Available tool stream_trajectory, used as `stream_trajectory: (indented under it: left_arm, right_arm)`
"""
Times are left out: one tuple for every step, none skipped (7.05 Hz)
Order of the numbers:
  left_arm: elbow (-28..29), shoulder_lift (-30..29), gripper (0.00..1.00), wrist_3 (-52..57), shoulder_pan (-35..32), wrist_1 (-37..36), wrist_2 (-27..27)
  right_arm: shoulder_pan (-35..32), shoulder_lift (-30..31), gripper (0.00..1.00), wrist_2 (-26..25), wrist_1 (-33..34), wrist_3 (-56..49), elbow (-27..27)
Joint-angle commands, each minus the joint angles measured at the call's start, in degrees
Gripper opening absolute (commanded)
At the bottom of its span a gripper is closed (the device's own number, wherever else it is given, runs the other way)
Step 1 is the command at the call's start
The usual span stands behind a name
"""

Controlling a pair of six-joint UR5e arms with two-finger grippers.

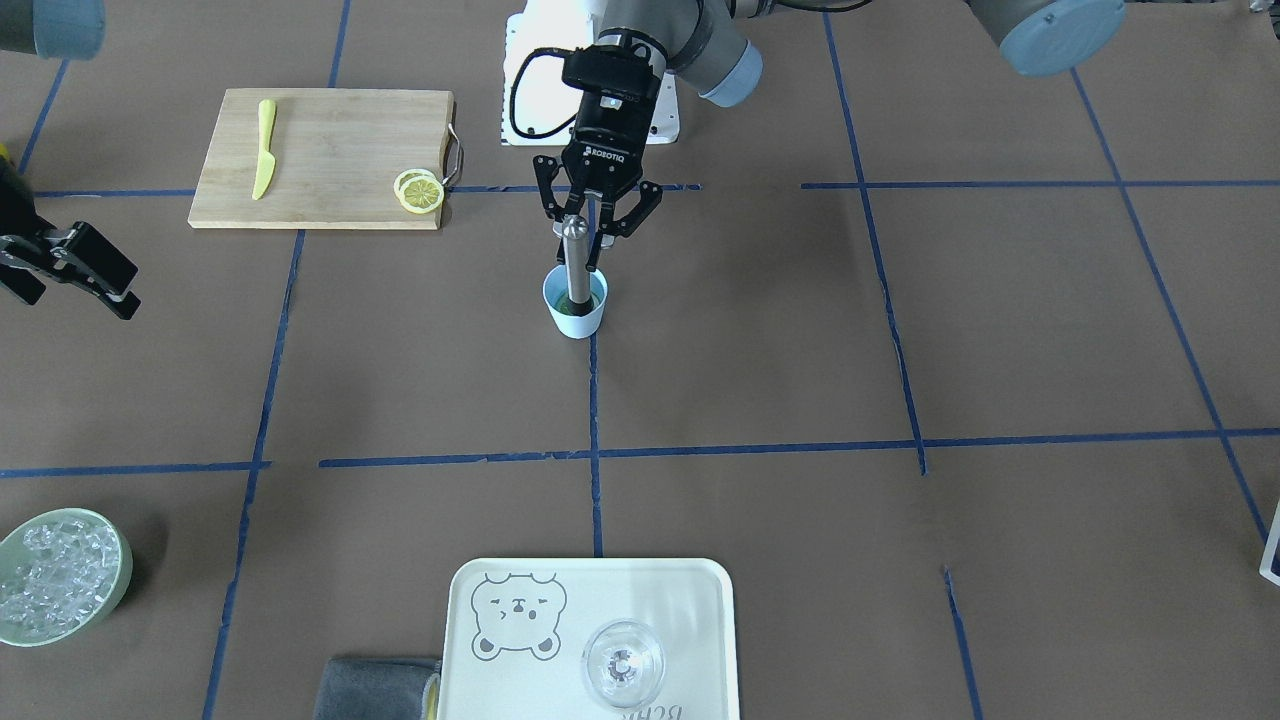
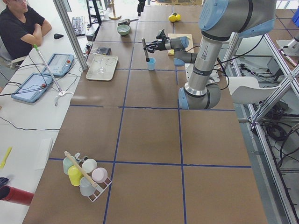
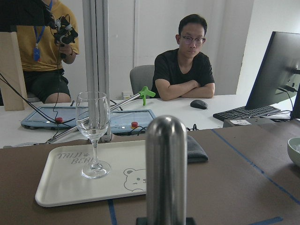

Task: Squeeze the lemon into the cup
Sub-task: 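Lower the metal rod into the blue cup and stir with the left gripper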

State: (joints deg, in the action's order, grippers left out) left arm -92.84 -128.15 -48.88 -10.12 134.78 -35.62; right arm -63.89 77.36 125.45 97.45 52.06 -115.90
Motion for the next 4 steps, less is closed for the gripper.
stream_trajectory:
  left_arm:
    - [0.7, -0.2, 0.00, -0.1, 0.0, 0.0, 0.0]
    - [0.6, -0.3, 0.00, -0.1, 0.0, 0.0, 0.0]
    - [0.6, -0.5, 0.00, -0.1, 0.0, 0.0, -0.1]
    - [0.6, -0.5, 0.00, -0.2, 0.1, 0.0, -0.1]
  right_arm:
    - [0.0, 0.1, 1.00, -0.1, 0.0, 0.0, 0.2]
    - [0.0, 0.1, 1.00, 0.0, 0.0, 0.0, 0.2]
    - [0.0, 0.1, 1.00, 0.0, -0.1, 0.0, 0.3]
    - [-0.1, 0.2, 1.00, 0.1, 0.0, 0.0, 0.3]
